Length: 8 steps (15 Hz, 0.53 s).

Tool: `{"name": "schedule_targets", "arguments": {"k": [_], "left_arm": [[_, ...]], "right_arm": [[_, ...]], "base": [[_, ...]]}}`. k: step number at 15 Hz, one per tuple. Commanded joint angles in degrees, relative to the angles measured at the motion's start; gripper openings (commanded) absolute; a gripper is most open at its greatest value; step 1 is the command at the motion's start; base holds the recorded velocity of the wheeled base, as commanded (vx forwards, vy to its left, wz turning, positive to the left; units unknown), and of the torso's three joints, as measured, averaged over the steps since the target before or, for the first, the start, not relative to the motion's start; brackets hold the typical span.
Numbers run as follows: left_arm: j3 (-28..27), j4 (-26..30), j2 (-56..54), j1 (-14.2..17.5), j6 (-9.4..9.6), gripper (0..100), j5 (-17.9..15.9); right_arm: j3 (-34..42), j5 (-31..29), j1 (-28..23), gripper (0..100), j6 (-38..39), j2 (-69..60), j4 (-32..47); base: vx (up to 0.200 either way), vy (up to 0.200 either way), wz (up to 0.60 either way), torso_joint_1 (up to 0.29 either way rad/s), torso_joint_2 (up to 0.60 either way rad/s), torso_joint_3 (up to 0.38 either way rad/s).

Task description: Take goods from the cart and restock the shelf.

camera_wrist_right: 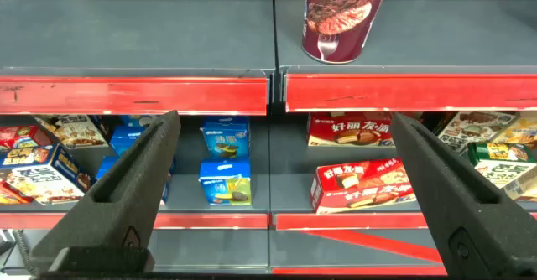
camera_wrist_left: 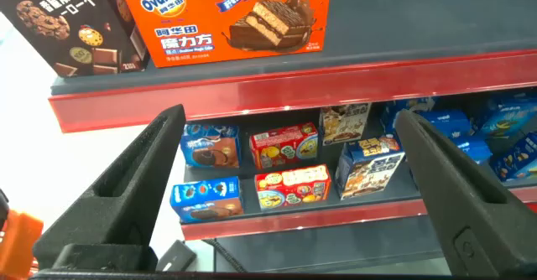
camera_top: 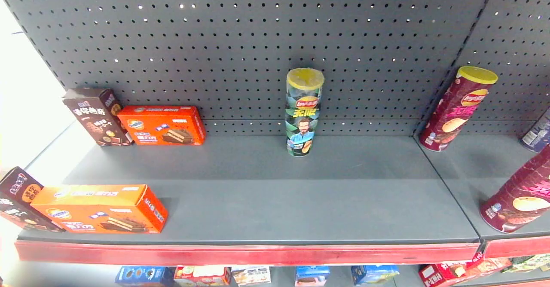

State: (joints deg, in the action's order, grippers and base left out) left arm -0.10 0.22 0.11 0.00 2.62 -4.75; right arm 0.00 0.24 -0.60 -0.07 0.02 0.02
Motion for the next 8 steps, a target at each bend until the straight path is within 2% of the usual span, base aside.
{"name": "schedule_targets", "arguments": {"k": [1, 4, 8], "left_arm": [[0.01, 0.04, 0.07, 0.00, 0.02, 100, 0.01], [0.01, 0.04, 0.15, 0.00, -0.07, 100, 0.01], [0.01, 0.04, 0.15, 0.00, -0.07, 100, 0.01]], "right_arm": [[0.00, 0.02, -0.11, 100, -0.01, -0.02, -0.02], [0.00, 0.02, -0.02, 100, 0.07, -0.02, -0.02], [0.00, -0.07, -0.02, 100, -0.01, -0.02, -0.02]], "base": [[0.000, 0.000, 0.00, 0.000, 0.00, 0.000], [0.000, 0.000, 0.00, 0.000, 0.00, 0.000], [0.000, 0.000, 0.60, 0.001, 0.00, 0.001]]}}
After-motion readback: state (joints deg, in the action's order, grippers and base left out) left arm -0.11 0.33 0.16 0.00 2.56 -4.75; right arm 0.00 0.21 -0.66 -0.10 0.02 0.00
